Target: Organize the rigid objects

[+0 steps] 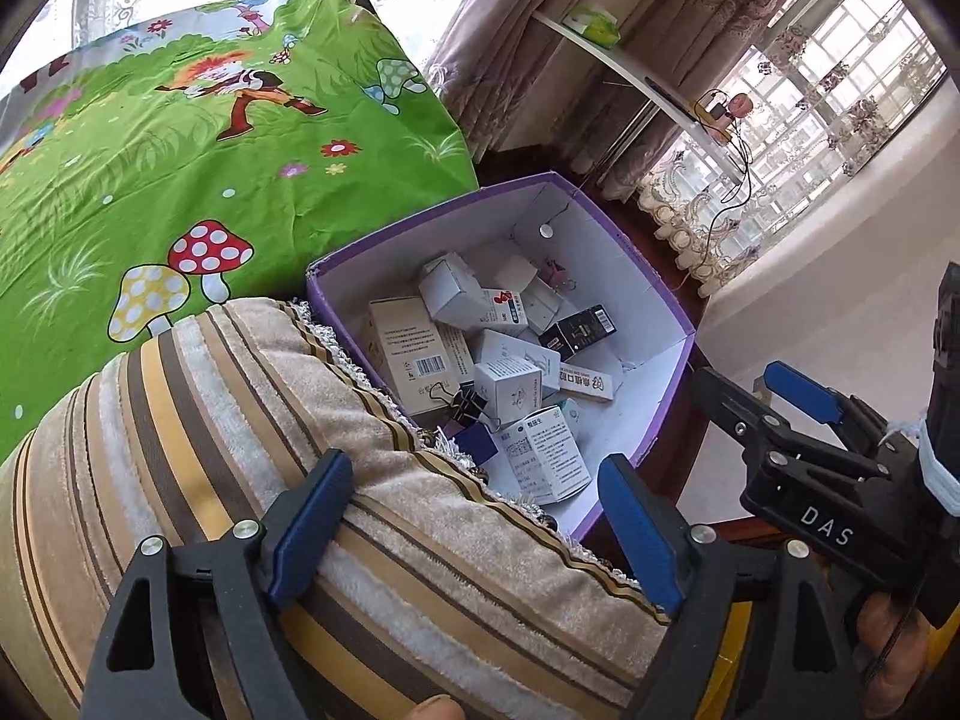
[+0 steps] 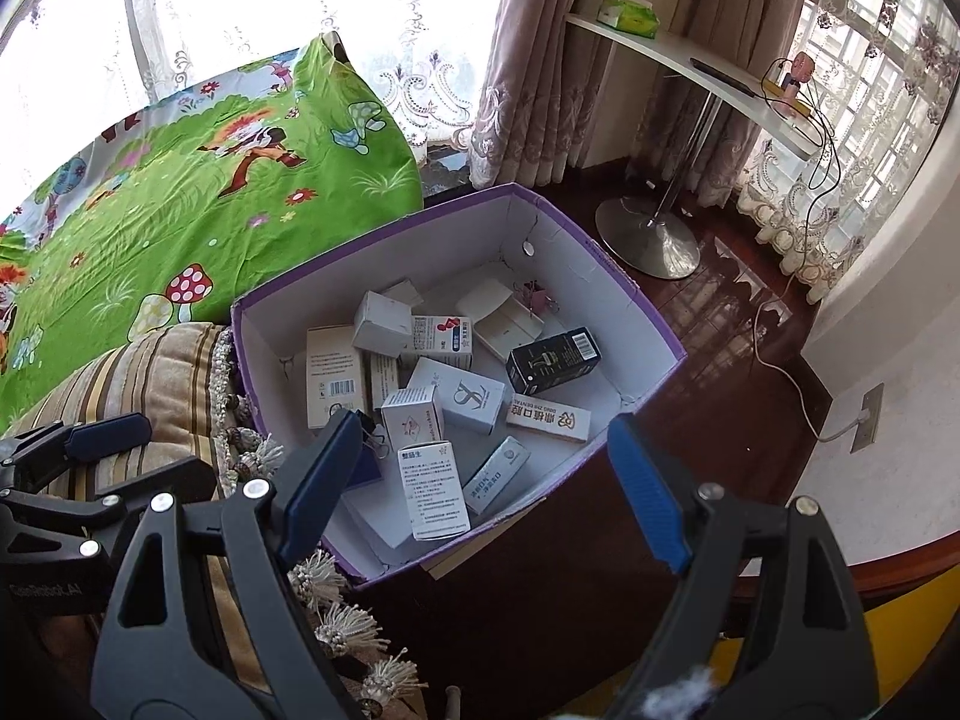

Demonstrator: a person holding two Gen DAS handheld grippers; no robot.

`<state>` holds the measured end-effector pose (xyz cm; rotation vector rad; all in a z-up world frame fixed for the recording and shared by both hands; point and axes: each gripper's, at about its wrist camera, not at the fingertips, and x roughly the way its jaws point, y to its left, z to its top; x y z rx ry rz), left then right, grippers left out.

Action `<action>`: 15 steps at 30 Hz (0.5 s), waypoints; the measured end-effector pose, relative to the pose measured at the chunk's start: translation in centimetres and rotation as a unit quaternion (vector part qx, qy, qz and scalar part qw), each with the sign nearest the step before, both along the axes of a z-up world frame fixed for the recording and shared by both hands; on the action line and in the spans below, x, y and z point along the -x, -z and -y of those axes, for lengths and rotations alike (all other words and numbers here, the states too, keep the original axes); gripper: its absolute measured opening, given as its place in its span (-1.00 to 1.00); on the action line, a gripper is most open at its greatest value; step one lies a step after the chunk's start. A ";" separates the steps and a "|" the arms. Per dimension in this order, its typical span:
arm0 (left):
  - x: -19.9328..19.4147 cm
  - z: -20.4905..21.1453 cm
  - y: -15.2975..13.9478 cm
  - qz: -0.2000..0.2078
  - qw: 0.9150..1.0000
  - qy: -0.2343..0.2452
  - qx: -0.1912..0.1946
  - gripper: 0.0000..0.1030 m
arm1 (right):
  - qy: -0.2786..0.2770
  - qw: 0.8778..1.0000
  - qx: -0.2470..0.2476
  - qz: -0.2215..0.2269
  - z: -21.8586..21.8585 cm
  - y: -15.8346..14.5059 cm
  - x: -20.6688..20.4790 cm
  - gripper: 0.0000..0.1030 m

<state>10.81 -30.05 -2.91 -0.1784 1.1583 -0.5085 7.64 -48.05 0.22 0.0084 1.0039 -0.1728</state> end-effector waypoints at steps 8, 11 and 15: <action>0.1 0.2 0.1 0.002 1.000 0.004 -0.004 0.67 | 0.003 1.000 -0.004 0.000 0.2 0.2 0.1 0.67; 0.1 0.3 0.1 0.003 1.000 0.004 -0.005 0.68 | 0.003 1.000 -0.004 -0.001 0.2 0.2 0.1 0.67; 0.1 0.3 0.1 0.003 1.000 0.004 -0.005 0.68 | 0.002 1.000 -0.005 -0.001 0.3 0.2 0.1 0.67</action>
